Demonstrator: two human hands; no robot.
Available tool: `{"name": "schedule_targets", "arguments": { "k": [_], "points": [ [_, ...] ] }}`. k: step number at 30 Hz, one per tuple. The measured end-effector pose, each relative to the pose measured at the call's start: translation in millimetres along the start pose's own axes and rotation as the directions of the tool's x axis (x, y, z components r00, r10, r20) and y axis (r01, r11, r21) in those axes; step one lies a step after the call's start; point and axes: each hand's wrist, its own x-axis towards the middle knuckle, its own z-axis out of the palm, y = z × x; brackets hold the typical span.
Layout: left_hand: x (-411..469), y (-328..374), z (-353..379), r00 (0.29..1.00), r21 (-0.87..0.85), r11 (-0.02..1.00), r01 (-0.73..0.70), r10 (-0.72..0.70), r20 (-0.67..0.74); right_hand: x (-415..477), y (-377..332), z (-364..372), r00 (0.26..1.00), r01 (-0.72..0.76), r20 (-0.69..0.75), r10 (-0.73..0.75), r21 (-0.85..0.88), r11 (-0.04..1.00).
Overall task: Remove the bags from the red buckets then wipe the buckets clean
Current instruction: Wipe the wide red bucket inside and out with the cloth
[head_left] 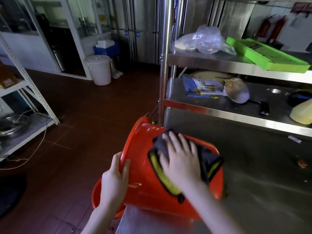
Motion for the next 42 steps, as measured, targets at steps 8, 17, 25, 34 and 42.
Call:
{"name": "schedule_targets", "arguments": {
  "k": [8, 17, 25, 34, 42],
  "points": [
    [-34.0, -11.1, -10.7, 1.000, -0.093, 0.995, -0.025, 0.026, 0.008, 36.3, -34.4, -5.9, 0.999, -0.052, 0.007, 0.052, 0.050, 0.997],
    [22.0, 41.1, -31.5, 0.940, -0.159, 0.987, 0.025, 0.030, 0.339, 32.4, -24.8, -9.1, 0.996, 0.000, 0.085, -0.006, 0.069, 0.998],
    [70.4, 52.3, -17.4, 0.864, -0.130, 0.968, 0.216, -0.127, 0.487, -61.2, -81.4, 9.8, 0.973, 0.231, -0.027, -0.230, 0.061, 0.971],
    [59.1, 48.6, -14.3, 0.941, -0.105, 0.986, 0.130, -0.090, 0.325, -4.8, -65.6, -10.3, 0.982, 0.179, 0.044, -0.183, 0.078, 0.981],
    [63.9, 48.8, -15.1, 0.935, -0.111, 0.988, 0.105, -0.061, 0.349, -72.2, -93.5, 17.9, 0.988, 0.152, -0.032, -0.151, 0.028, 0.988]
  ]
}}
